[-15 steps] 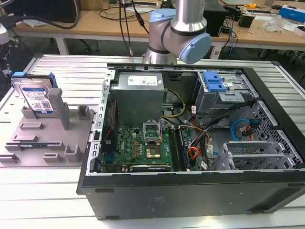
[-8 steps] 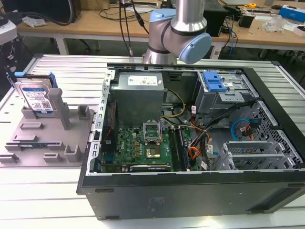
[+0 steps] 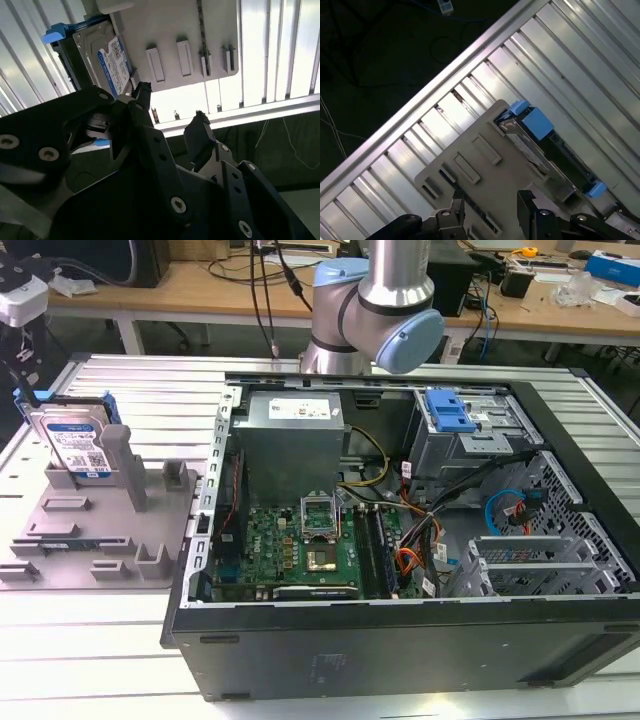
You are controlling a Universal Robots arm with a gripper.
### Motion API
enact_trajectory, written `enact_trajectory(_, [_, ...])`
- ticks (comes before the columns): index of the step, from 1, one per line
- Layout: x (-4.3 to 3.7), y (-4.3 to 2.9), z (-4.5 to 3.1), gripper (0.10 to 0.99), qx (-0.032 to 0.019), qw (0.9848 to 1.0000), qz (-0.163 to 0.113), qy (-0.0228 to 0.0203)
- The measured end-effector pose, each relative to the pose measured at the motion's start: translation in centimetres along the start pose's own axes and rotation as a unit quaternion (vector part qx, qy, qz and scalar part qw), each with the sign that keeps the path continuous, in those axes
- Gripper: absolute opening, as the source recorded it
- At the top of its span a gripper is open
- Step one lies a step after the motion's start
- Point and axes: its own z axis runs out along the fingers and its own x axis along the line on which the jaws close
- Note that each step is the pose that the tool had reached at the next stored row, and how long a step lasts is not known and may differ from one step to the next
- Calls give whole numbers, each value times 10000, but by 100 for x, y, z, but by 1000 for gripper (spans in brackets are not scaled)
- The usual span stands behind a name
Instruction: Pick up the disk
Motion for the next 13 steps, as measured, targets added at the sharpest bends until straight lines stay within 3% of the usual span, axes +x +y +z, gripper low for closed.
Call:
enact_trajectory(4, [0,0,0,541,1,9990,-449,16])
enact_trajectory(6, [0,0,0,541,1,9978,-667,24])
enact_trajectory(9, [0,0,0,541,3,9945,-1049,37])
enact_trajectory(10, [0,0,0,541,4,9930,-1184,42])
enact_trajectory(13, [0,0,0,541,6,9840,-1780,62])
